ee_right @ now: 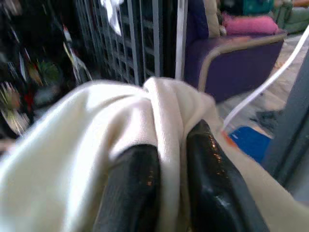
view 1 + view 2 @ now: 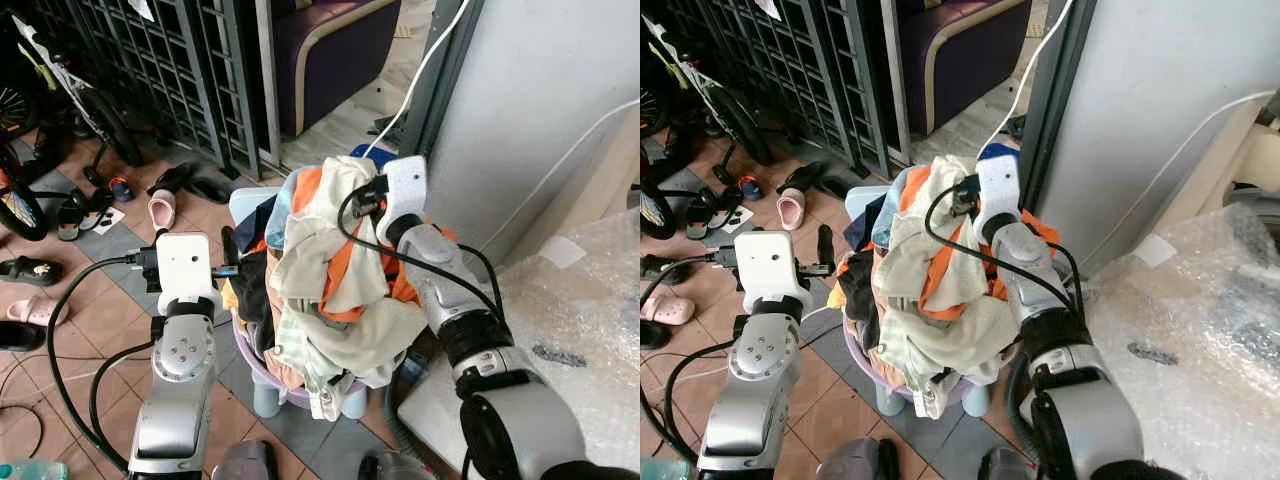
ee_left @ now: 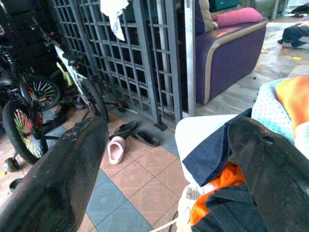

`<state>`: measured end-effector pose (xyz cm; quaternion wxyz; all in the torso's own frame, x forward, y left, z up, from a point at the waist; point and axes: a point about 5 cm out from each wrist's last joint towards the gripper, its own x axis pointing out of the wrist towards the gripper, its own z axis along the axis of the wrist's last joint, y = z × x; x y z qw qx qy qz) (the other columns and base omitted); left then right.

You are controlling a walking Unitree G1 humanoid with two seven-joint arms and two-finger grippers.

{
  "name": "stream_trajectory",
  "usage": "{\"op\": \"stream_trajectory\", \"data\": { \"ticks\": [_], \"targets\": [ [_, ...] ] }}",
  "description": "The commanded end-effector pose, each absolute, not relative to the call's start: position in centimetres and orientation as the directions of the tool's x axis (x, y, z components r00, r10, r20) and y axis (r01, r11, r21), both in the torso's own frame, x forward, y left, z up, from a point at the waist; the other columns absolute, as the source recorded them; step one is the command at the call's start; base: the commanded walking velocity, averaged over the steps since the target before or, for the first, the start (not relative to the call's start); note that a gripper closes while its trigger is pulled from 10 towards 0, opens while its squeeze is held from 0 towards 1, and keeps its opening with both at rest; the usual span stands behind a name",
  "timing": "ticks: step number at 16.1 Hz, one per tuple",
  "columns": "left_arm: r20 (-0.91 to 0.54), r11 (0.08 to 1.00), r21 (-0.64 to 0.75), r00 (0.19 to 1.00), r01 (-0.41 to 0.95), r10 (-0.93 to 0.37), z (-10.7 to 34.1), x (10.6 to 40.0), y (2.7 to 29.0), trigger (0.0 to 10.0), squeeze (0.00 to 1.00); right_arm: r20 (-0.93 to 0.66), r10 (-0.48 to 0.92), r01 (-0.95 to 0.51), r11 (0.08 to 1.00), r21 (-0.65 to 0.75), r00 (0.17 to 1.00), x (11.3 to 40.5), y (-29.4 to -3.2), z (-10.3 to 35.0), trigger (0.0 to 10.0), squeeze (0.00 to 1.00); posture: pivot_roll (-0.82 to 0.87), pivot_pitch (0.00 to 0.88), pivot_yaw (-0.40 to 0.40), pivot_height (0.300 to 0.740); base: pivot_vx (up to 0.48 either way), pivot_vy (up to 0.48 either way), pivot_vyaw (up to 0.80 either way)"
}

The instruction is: Clothes washing

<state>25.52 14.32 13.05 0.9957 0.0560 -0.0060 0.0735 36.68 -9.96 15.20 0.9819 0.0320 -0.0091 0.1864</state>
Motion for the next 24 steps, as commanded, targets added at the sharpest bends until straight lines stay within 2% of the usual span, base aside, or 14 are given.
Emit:
{"op": "stream_trajectory", "data": {
  "ticks": [1, 3, 4, 7, 8, 9, 13, 17, 21, 24],
  "targets": [
    [0.021, 0.983, 0.109, 0.989, -0.149, 0.148, 13.0, 25.5, 14.3, 10.0, 0.0, 0.147, 0.377, -0.397, 0.907, 0.141, 0.914, 36.5, -10.2, 17.9, 0.0, 0.0, 0.03, 0.058, 0.006, 0.74, 0.0, 0.0, 0.0],
    [0.025, 0.983, 0.101, 0.988, -0.152, 0.151, 13.0, 25.5, 14.3, 10.0, 0.0, 0.223, 0.397, -0.434, 0.887, 0.158, 0.891, 35.6, -10.5, 19.9, 0.0, 0.0, 0.02, 0.057, 0.007, 0.74, 0.0, 0.0, 0.0],
    [0.026, 0.984, 0.098, 0.989, -0.15, 0.148, 13.1, 25.6, 14.2, 10.0, 0.0, 0.285, 0.405, -0.458, 0.877, 0.149, 0.869, 34.1, -10.8, 21.6, 0.0, 0.0, 0.01, 0.055, 0.012, 0.74, 0.0, 0.0, 0.0],
    [0.029, 0.986, 0.098, 0.99, -0.137, 0.135, 13.1, 25.9, 13.9, 10.0, 0.0, 0.328, 0.389, -0.455, 0.877, 0.156, 0.861, 32.3, -11.5, 22.9, 0.0, 0.0, 0.0, 0.052, 0.022, 0.74, 0.0, 0.0, 0.0],
    [0.031, 0.987, 0.1, 0.992, -0.127, 0.124, 13.1, 26.0, 13.8, 10.0, 0.0, 0.337, 0.385, -0.452, 0.88, 0.147, 0.859, 30.9, -11.7, 23.0, 8.0, 0.0, -0.01, 0.05, 0.029, 0.74, 0.0, 0.0, 0.0],
    [0.03, 0.987, 0.101, 0.992, -0.123, 0.121, 13.1, 26.1, 13.8, 10.0, 0.0, 0.316, 0.388, -0.442, 0.889, 0.12, 0.866, 30.0, -11.7, 22.4, 10.0, 0.0, -0.01, 0.05, 0.031, 0.74, 0.0, 0.0, 0.0],
    [0.029, 0.988, 0.103, 0.993, -0.119, 0.116, 13.1, 26.2, 13.8, 10.0, 0.0, 0.247, 0.369, -0.409, 0.903, 0.134, 0.896, 29.5, -11.8, 21.4, 10.0, 0.0, -0.01, 0.043, 0.034, 0.74, -0.302, 0.0, -0.14],
    [0.031, 0.987, 0.105, 0.992, -0.124, 0.121, 13.0, 26.3, 13.9, 10.0, 0.0, 0.248, 0.36, -0.398, 0.909, 0.121, 0.899, 30.0, -12.0, 21.7, 10.0, 0.0, 0.0, 0.035, 0.029, 0.74, -0.281, 0.0, -0.8],
    [0.039, 0.987, 0.104, 0.992, -0.126, 0.122, 13.1, 26.4, 13.9, 10.0, 0.0, 0.247, 0.355, -0.39, 0.914, 0.11, 0.901, 30.3, -12.0, 21.8, 10.0, 0.0, -0.01, 0.031, 0.028, 0.74, 0.0, 0.0, -0.8],
    [0.06, 0.993, 0.083, 0.996, -0.078, 0.073, 13.4, 26.4, 13.8, 10.0, 0.0, 0.249, 0.342, -0.376, 0.921, 0.101, 0.906, 30.4, -12.1, 21.8, 10.0, 0.0, -0.01, 0.027, 0.031, 0.74, 0.0, 0.0, -0.8]
  ]
}}
